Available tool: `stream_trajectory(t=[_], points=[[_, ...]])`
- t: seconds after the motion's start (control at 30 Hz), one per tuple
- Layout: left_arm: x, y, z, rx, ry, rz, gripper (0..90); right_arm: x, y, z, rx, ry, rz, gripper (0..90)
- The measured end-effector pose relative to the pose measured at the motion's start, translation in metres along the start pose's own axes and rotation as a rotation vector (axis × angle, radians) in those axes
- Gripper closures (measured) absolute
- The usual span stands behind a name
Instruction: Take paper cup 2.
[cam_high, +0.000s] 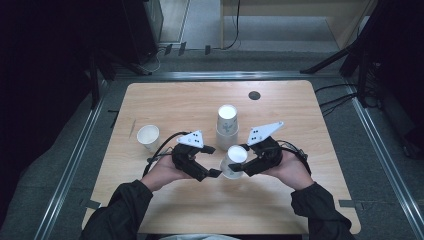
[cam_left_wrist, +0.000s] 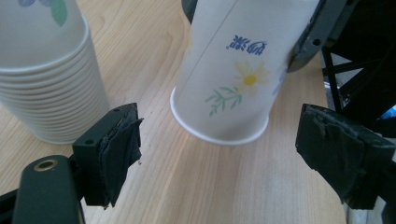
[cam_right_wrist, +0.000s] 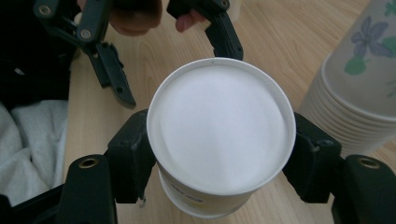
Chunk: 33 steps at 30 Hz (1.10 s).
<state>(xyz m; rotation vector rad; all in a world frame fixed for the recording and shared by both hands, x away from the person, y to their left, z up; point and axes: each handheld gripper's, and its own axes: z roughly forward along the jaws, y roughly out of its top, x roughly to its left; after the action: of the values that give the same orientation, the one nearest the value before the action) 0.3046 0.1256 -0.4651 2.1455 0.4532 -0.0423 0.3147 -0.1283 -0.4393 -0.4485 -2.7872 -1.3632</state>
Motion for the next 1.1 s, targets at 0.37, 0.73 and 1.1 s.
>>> stream_trajectory(t=[0.37,0.73,1.1], points=[[-0.008,-0.003,0.003,-0.027,-0.036,0.007,14.2,0.006,0.015,0.007,-0.010,0.061,-0.003,33.7],[-0.010,-0.004,0.001,-0.060,-0.051,0.005,14.9,0.009,0.024,0.014,-0.030,0.094,-0.008,33.8],[-0.011,-0.005,-0.002,-0.073,-0.048,0.027,28.2,0.012,0.027,0.013,-0.045,0.115,0.000,34.4]])
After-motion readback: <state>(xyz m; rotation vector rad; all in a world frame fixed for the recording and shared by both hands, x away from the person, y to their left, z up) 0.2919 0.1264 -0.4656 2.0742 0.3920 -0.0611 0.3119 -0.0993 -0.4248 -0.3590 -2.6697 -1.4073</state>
